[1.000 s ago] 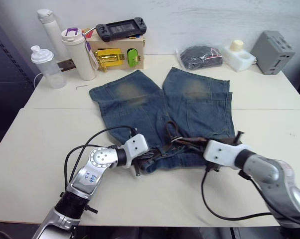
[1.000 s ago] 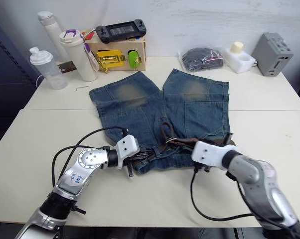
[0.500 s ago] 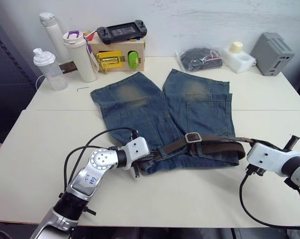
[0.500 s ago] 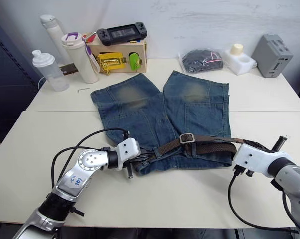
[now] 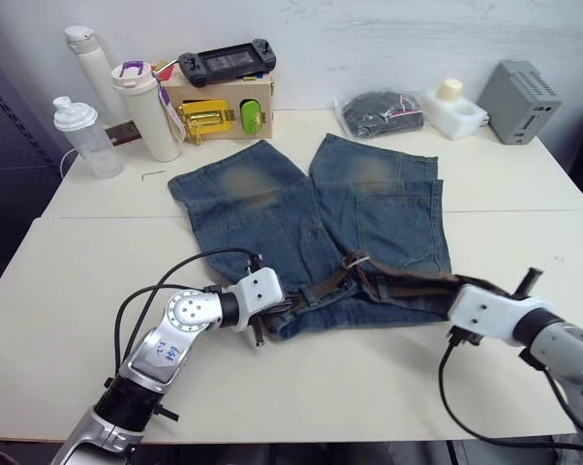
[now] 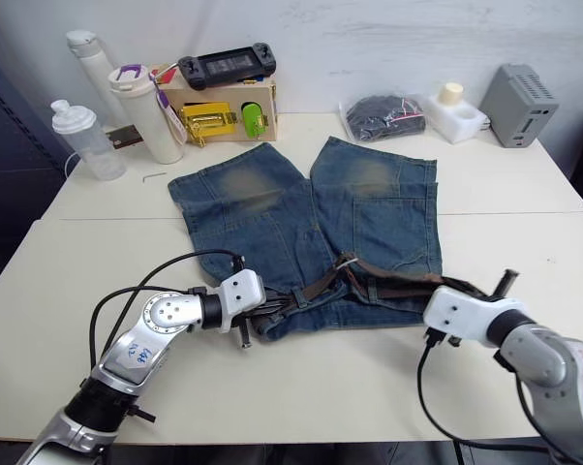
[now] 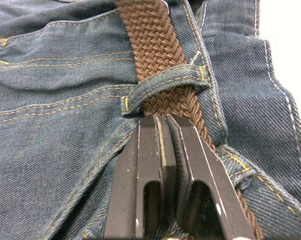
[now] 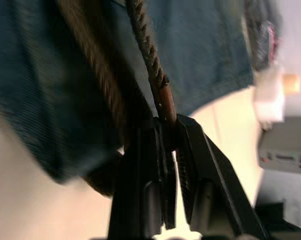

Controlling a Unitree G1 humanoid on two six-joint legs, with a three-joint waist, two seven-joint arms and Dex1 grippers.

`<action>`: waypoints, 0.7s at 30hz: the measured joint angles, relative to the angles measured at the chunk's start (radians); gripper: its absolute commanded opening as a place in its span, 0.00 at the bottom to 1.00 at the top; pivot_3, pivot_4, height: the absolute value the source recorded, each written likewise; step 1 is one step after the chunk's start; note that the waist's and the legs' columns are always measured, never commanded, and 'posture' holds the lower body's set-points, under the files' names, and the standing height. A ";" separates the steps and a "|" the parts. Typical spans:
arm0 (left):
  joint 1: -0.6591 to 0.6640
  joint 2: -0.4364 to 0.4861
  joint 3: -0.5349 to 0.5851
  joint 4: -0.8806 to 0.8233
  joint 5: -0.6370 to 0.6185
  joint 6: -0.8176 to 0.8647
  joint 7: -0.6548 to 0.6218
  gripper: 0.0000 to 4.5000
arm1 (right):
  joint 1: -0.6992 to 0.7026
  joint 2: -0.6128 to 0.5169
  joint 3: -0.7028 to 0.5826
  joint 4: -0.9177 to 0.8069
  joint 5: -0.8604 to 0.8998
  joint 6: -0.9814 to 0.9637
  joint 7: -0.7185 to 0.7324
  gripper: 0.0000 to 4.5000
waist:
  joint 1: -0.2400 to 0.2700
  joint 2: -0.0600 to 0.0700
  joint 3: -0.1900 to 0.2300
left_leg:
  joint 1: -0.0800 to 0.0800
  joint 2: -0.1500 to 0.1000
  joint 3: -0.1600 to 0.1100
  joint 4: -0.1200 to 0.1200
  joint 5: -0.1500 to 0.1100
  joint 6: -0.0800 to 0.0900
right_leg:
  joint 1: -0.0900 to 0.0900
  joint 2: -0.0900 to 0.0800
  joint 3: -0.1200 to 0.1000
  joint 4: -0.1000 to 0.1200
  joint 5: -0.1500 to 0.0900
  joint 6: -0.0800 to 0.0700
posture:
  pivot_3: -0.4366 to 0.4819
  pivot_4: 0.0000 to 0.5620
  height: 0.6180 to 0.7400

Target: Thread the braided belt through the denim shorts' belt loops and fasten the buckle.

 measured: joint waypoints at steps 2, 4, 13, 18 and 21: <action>0.017 0.011 0.023 -0.010 -0.013 0.005 -0.001 0.06 | -0.009 0.024 0.009 -0.016 0.004 0.037 0.006 0.65 | 0.000 0.000 0.000 | 0.000 0.000 0.000 0.000 0.000 0.000 | 0.000 0.000 0.000 0.000 0.000 0.000 | 0.48 0.27 0.95; 0.043 0.021 0.064 -0.041 -0.038 0.031 -0.002 0.06 | -0.018 0.039 0.015 -0.038 0.008 0.072 0.007 0.88 | -0.001 0.001 0.000 | 0.000 0.001 0.000 -0.001 0.000 0.000 | 0.000 0.000 0.000 0.000 0.000 0.000 | 0.48 0.27 0.95; 0.100 0.042 0.229 -0.121 -0.224 0.201 -0.041 0.06 | 0.031 0.059 -0.033 -0.180 0.223 0.045 0.111 0.99 | 0.010 0.001 0.008 | -0.001 0.000 -0.001 0.000 0.000 0.000 | 0.000 0.000 0.000 -0.001 0.000 0.000 | 0.48 0.27 0.95; 0.098 0.042 0.242 -0.130 -0.247 0.238 -0.036 0.06 | 0.043 0.054 0.036 -0.216 0.233 0.008 0.127 0.99 | 0.009 0.000 0.010 | -0.001 0.000 -0.001 0.000 0.000 0.000 | 0.000 0.000 0.000 -0.001 0.000 0.000 | 0.48 0.27 0.95; 0.095 0.032 0.246 -0.150 -0.258 0.247 -0.024 0.06 | 0.030 0.049 0.062 -0.158 0.142 -0.039 0.073 0.99 | 0.010 -0.001 0.010 | -0.001 -0.001 -0.001 0.000 0.000 0.000 | 0.000 -0.001 0.000 -0.001 0.000 0.000 | 0.48 0.27 0.95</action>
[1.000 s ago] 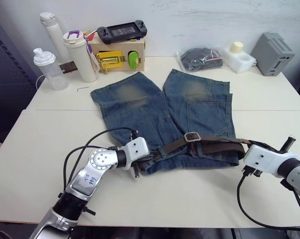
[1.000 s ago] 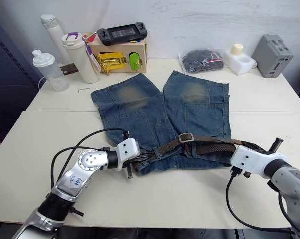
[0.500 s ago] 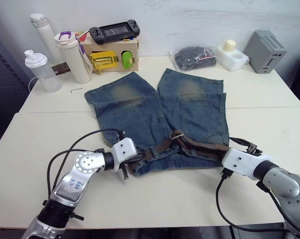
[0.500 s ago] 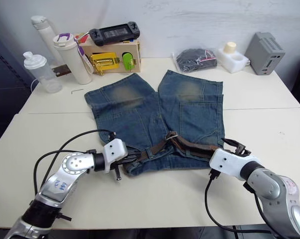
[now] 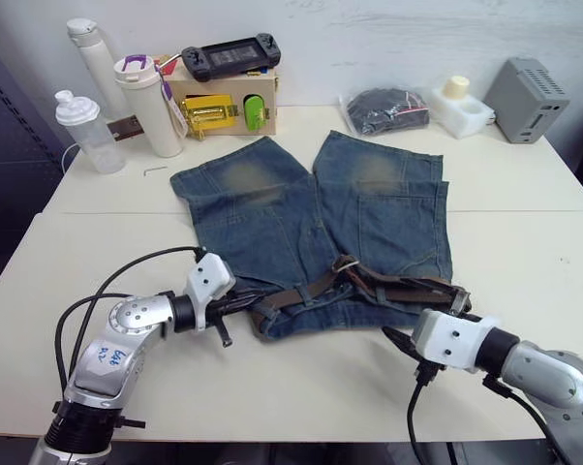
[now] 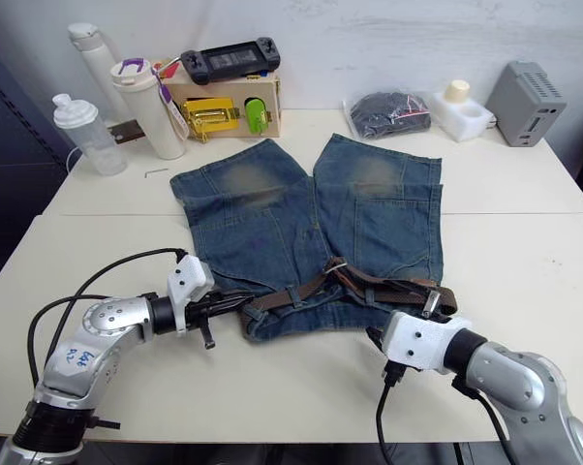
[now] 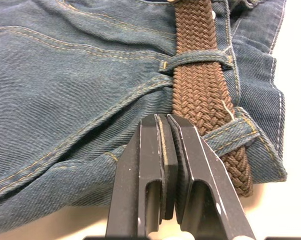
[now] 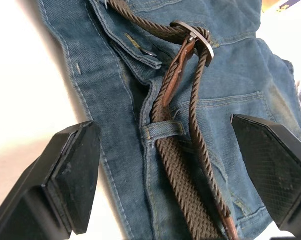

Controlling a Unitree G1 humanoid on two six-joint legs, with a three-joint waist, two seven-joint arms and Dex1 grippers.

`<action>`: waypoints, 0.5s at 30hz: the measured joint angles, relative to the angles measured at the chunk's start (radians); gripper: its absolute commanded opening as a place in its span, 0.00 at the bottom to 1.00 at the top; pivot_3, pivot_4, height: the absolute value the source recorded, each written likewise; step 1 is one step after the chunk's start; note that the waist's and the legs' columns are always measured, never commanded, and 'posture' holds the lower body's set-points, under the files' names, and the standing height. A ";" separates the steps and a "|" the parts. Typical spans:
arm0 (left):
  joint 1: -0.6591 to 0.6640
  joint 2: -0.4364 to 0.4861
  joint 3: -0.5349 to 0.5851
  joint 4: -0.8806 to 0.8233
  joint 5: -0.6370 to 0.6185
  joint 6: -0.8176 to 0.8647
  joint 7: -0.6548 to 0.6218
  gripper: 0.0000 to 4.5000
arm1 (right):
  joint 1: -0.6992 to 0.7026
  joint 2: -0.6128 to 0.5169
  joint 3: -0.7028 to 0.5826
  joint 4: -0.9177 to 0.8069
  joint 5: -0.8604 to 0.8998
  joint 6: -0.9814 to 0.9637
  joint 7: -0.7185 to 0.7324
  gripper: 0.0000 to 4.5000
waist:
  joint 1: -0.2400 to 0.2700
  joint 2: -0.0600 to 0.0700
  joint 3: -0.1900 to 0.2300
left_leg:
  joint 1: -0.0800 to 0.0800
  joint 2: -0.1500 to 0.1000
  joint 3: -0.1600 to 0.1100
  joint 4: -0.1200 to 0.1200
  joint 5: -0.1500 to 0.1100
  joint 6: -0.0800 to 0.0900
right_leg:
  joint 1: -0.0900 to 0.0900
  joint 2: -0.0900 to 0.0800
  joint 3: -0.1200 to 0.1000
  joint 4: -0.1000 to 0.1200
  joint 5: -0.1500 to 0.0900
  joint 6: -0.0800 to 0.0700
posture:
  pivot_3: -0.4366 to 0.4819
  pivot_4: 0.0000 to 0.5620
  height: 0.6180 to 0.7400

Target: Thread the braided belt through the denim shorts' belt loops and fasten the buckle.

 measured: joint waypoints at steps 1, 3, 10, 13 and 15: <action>0.000 -0.002 0.000 -0.008 -0.008 0.003 0.003 0.06 | -0.002 -0.005 0.014 0.026 -0.036 -0.018 -0.020 0.99 | 0.000 0.000 0.000 | 0.000 0.000 0.000 0.000 0.000 0.000 | 0.000 0.000 0.000 0.000 0.000 0.000 | 0.48 0.27 0.95; 0.000 -0.004 0.000 -0.015 -0.014 0.010 0.007 0.06 | -0.001 -0.005 0.035 0.066 -0.095 -0.047 -0.054 0.99 | -0.001 0.000 0.000 | 0.000 0.000 0.000 0.000 0.000 0.000 | 0.000 0.000 0.000 0.000 0.000 0.000 | 0.48 0.27 0.95; 0.003 -0.004 0.001 -0.036 -0.022 0.014 0.028 0.06 | -0.019 0.022 0.097 0.143 -0.226 -0.111 -0.160 0.99 | -0.002 0.000 0.001 | 0.000 0.000 0.000 0.000 0.000 0.000 | 0.000 0.000 0.000 0.000 0.000 0.000 | 0.48 0.27 0.95; 0.003 -0.004 0.001 -0.037 -0.023 0.016 0.032 0.06 | -0.029 0.036 0.121 0.161 -0.267 -0.125 -0.196 0.88 | -0.003 -0.001 0.000 | 0.000 0.000 0.000 0.000 0.000 0.000 | 0.000 0.000 0.000 0.000 0.000 0.000 | 0.48 0.27 0.95; 0.003 -0.004 0.001 -0.038 -0.023 0.016 0.034 0.06 | -0.029 0.056 0.138 0.171 -0.287 -0.124 -0.207 0.70 | -0.004 -0.001 0.000 | 0.000 0.001 0.000 0.000 0.000 0.000 | 0.000 0.001 0.000 0.000 0.000 0.000 | 0.48 0.27 0.95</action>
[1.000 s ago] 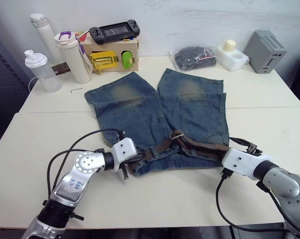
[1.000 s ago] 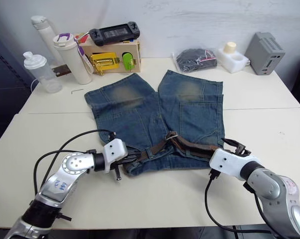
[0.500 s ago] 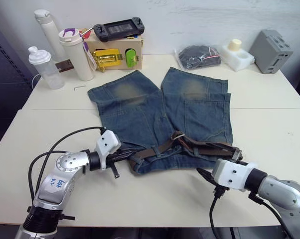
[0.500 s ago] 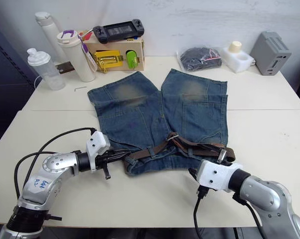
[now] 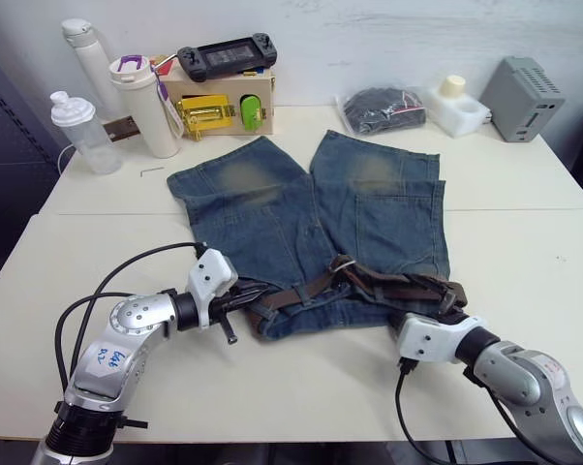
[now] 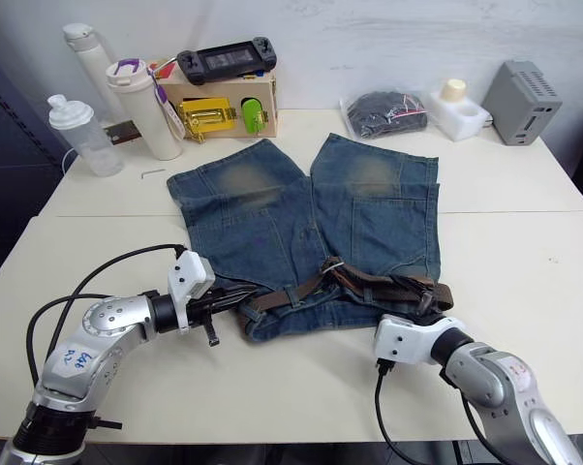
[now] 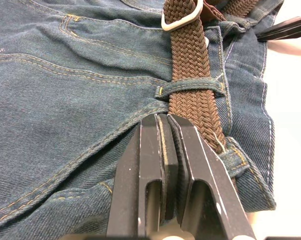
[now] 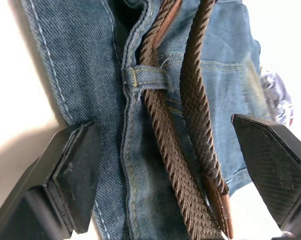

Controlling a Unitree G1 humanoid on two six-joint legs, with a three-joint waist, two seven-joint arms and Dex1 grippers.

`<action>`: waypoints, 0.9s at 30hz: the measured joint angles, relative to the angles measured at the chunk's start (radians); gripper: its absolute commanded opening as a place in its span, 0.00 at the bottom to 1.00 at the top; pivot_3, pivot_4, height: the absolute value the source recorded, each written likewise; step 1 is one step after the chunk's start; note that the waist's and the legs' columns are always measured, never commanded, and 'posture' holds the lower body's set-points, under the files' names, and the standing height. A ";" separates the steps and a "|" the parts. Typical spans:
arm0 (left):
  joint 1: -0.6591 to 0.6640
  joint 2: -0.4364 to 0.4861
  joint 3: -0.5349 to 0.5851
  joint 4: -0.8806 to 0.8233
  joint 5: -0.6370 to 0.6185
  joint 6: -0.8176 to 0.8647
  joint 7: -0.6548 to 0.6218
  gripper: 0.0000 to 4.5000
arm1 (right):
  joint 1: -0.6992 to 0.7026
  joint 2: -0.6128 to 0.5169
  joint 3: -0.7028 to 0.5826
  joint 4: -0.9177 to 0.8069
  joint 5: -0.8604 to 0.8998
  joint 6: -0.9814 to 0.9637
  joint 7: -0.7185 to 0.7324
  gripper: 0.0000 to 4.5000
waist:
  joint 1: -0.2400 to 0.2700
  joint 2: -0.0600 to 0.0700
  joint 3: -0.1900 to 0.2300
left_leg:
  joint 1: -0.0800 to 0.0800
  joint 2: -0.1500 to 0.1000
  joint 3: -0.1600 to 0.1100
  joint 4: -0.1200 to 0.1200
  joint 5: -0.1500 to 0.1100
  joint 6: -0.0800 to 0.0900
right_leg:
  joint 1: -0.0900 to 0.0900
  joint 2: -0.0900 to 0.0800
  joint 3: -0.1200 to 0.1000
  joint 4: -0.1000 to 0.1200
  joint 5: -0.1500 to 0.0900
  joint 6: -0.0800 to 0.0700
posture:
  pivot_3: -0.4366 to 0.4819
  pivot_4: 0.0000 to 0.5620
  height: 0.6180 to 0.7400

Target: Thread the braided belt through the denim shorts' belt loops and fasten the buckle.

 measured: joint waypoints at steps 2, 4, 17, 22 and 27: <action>0.000 0.002 -0.001 -0.003 0.000 -0.001 0.002 0.06 | 0.004 0.018 0.020 0.009 -0.014 0.004 -0.008 0.47 | 0.000 0.000 0.000 | 0.000 0.000 0.000 0.000 0.000 0.000 | 0.000 0.000 0.000 0.000 0.000 0.000 | 0.48 0.27 0.95; 0.001 0.006 -0.004 -0.004 0.003 -0.006 0.002 0.06 | 0.010 0.026 0.032 0.011 -0.020 0.011 -0.008 0.25 | 0.000 0.000 0.000 | 0.000 0.000 0.000 0.000 0.000 0.000 | 0.000 0.000 0.000 0.000 0.000 0.000 | 0.48 0.27 0.95; 0.013 0.005 0.009 -0.005 -0.033 -0.036 -0.033 0.35 | -0.003 0.048 0.038 0.011 -0.016 0.051 0.017 0.00 | 0.001 0.001 0.001 | 0.000 0.000 0.000 0.000 0.000 0.000 | 0.000 0.000 0.000 0.000 0.000 0.000 | 0.48 0.27 0.95; -0.016 -0.002 0.014 -0.014 -0.077 -0.005 -0.030 0.85 | -0.020 0.075 0.055 0.004 -0.023 0.084 0.028 0.00 | 0.000 0.001 0.001 | 0.000 0.000 0.000 0.000 0.000 0.000 | 0.000 0.000 0.000 0.000 0.000 0.000 | 0.48 0.27 0.95; -0.029 0.027 -0.068 -0.012 0.027 -0.050 -0.010 0.95 | -0.020 0.085 0.065 -0.012 -0.032 0.109 0.033 0.00 | -0.002 0.001 0.001 | 0.000 0.000 0.000 -0.001 0.000 0.000 | 0.000 0.000 0.000 0.000 0.000 0.000 | 0.48 0.27 0.95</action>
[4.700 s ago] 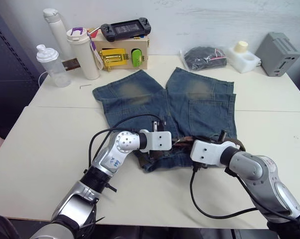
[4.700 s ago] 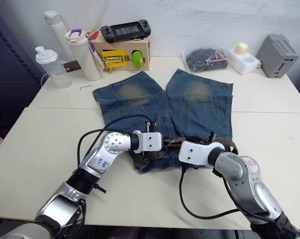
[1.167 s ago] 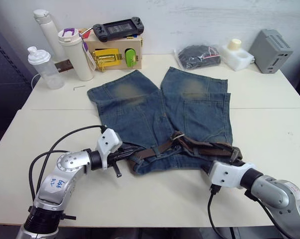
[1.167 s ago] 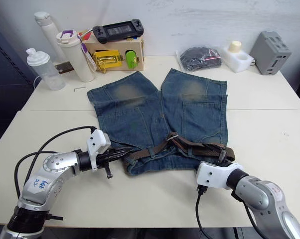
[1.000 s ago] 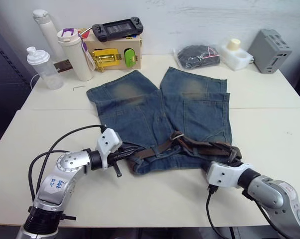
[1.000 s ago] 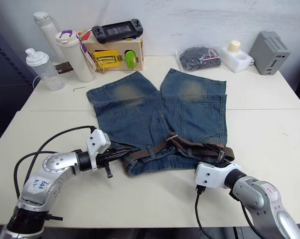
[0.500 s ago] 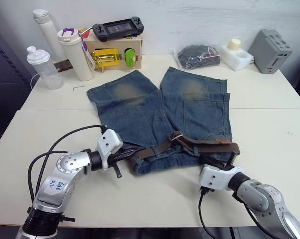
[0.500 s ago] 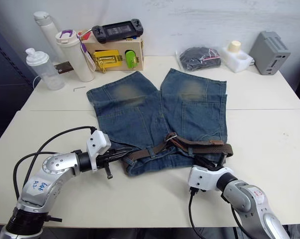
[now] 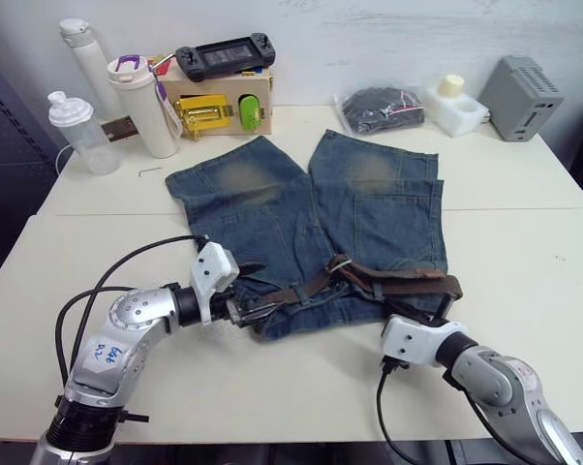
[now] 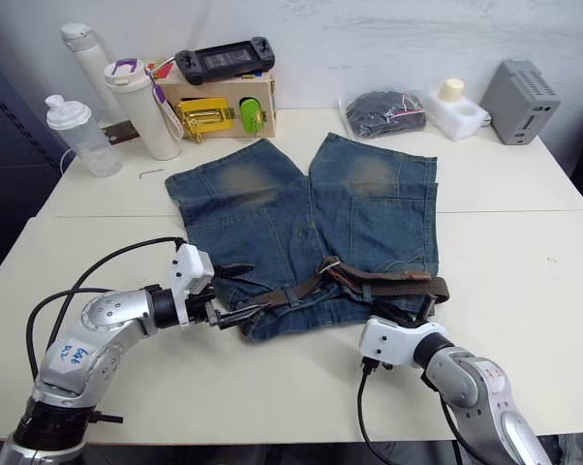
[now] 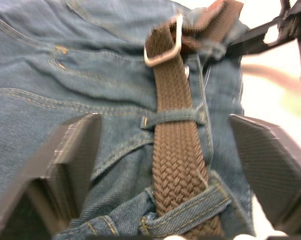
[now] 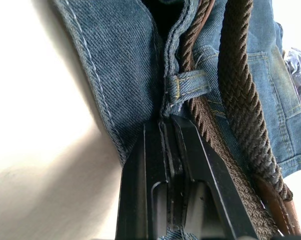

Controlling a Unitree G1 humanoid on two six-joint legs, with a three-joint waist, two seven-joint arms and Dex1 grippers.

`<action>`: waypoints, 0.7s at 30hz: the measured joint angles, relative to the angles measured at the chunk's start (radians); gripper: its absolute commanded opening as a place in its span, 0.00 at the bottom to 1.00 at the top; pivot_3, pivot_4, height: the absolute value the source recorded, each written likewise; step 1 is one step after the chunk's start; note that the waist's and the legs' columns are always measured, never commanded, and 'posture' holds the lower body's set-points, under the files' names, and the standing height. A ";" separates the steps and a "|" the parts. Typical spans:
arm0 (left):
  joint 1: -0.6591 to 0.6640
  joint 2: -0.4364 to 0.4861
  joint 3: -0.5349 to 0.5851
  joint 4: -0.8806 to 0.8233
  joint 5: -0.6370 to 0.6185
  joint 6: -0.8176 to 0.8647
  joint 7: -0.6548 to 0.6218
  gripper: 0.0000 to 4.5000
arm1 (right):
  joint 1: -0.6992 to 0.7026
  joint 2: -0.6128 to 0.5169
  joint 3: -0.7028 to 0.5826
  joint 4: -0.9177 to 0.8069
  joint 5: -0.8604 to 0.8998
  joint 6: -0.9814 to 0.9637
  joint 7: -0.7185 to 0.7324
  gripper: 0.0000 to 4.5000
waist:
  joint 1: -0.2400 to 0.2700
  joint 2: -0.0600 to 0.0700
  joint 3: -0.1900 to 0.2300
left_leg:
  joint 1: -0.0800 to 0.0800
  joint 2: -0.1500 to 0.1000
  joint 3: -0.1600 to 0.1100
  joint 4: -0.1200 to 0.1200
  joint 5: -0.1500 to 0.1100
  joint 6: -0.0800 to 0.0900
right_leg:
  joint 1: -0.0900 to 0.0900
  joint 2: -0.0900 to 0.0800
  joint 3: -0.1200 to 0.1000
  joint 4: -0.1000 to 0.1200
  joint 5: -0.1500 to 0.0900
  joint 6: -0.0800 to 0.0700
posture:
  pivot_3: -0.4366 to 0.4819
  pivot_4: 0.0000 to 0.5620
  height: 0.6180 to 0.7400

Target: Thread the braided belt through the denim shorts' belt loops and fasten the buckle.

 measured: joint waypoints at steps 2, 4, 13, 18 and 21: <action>-0.007 0.005 -0.048 0.009 0.077 -0.045 0.020 0.95 | 0.003 0.002 0.001 -0.007 -0.003 0.011 0.002 0.00 | 0.002 0.000 0.000 | 0.000 0.000 0.000 0.000 0.000 0.000 | 0.000 0.000 0.000 0.000 0.000 0.000 | 0.48 0.27 0.95; -0.025 0.006 -0.078 0.014 0.137 -0.084 0.040 0.95 | 0.006 0.003 0.003 -0.015 -0.004 0.018 0.006 0.00 | 0.003 0.000 0.000 | 0.000 0.000 0.000 0.000 0.000 0.000 | 0.000 0.000 0.000 0.000 0.000 0.000 | 0.48 0.27 0.95; -0.005 0.006 -0.121 0.011 0.319 -0.182 0.129 0.95 | 0.004 0.023 0.020 -0.037 -0.009 0.044 0.024 0.00 | -0.001 0.000 0.000 | 0.000 0.000 0.000 -0.001 0.000 0.000 | -0.001 0.000 0.000 0.000 0.000 0.000 | 0.48 0.27 0.95; 0.067 0.067 -0.080 0.009 0.370 -0.230 0.156 0.95 | 0.000 0.033 0.041 -0.059 -0.009 0.073 0.043 0.00 | 0.002 0.000 0.001 | 0.000 0.001 0.000 -0.001 0.000 -0.001 | -0.001 0.000 0.000 0.000 0.000 0.000 | 0.48 0.27 0.95; 0.074 0.070 -0.067 0.014 0.400 -0.252 0.182 0.95 | 0.000 0.047 0.052 -0.069 -0.009 0.087 0.047 0.00 | 0.003 0.000 0.001 | 0.000 0.000 0.000 -0.001 0.001 -0.001 | -0.001 0.000 0.000 0.000 0.000 0.000 | 0.48 0.27 0.95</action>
